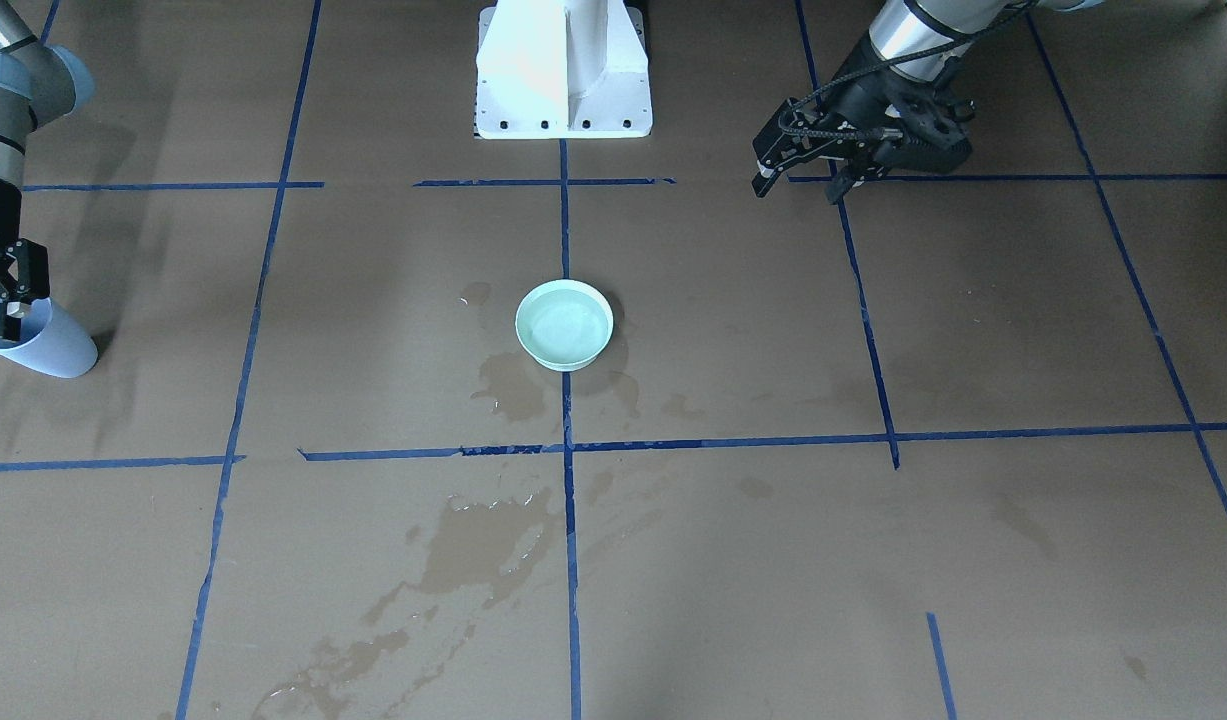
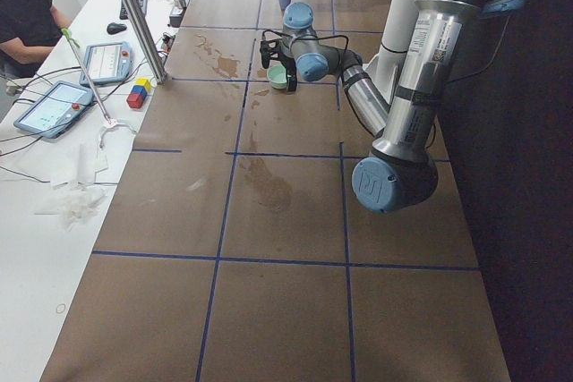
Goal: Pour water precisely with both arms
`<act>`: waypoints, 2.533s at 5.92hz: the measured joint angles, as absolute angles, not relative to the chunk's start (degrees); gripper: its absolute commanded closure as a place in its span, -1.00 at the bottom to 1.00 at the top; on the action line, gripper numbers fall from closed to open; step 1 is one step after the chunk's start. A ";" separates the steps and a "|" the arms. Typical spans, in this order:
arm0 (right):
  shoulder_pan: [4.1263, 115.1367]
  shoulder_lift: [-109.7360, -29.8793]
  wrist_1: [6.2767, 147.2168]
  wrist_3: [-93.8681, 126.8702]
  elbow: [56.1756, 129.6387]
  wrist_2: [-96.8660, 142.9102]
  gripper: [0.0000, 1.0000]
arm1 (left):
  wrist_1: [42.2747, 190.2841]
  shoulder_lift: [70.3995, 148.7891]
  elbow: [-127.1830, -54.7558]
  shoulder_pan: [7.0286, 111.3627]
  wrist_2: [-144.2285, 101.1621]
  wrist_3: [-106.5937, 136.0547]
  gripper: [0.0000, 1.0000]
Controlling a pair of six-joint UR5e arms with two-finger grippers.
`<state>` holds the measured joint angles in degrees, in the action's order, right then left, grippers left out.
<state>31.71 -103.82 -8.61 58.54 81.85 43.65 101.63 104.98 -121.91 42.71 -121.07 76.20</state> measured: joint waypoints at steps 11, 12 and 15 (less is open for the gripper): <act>95.74 -94.83 41.63 6.83 82.72 137.99 -1.00 | 98.12 130.65 -91.34 29.68 -108.30 84.33 -0.66; 97.01 -95.12 47.44 1.00 83.00 143.09 -1.00 | 98.70 131.76 -88.91 29.65 -108.31 84.71 -0.45; 95.60 -95.41 61.59 -2.75 84.46 146.89 -1.00 | 100.61 132.42 -86.70 29.19 -108.29 85.08 -0.41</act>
<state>95.60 -95.41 61.59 -2.75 84.46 146.89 100.61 132.42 -86.70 29.19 -108.29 85.08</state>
